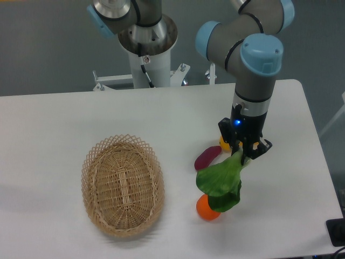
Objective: Place the green vegetable on the table
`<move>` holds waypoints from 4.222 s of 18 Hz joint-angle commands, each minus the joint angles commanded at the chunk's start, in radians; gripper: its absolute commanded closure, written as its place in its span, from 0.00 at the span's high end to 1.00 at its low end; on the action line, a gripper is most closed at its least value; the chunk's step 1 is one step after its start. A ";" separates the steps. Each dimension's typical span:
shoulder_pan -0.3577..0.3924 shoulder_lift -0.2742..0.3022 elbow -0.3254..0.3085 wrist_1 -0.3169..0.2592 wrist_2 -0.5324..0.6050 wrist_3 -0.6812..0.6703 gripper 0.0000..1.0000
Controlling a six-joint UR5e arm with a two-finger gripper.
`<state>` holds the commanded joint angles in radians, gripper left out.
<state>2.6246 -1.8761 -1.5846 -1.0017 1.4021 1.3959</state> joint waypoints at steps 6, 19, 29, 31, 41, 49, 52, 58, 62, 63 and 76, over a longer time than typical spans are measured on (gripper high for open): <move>0.000 0.000 0.000 0.000 0.000 0.002 0.26; 0.015 -0.053 -0.034 0.112 0.002 0.087 0.26; 0.090 -0.210 -0.037 0.235 0.003 0.307 0.26; 0.103 -0.228 -0.041 0.235 0.003 0.313 0.26; 0.103 -0.230 -0.068 0.239 0.003 0.325 1.00; 0.103 -0.210 -0.031 0.238 0.002 0.275 1.00; 0.100 -0.196 0.021 0.233 0.006 0.249 1.00; 0.052 -0.117 0.077 0.172 0.072 0.198 1.00; -0.038 -0.077 0.078 0.150 0.170 0.052 1.00; -0.073 -0.074 0.086 0.147 0.222 0.048 1.00; -0.172 0.050 0.037 0.002 0.253 -0.017 1.00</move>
<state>2.4529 -1.8256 -1.5477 -1.0002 1.6552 1.3790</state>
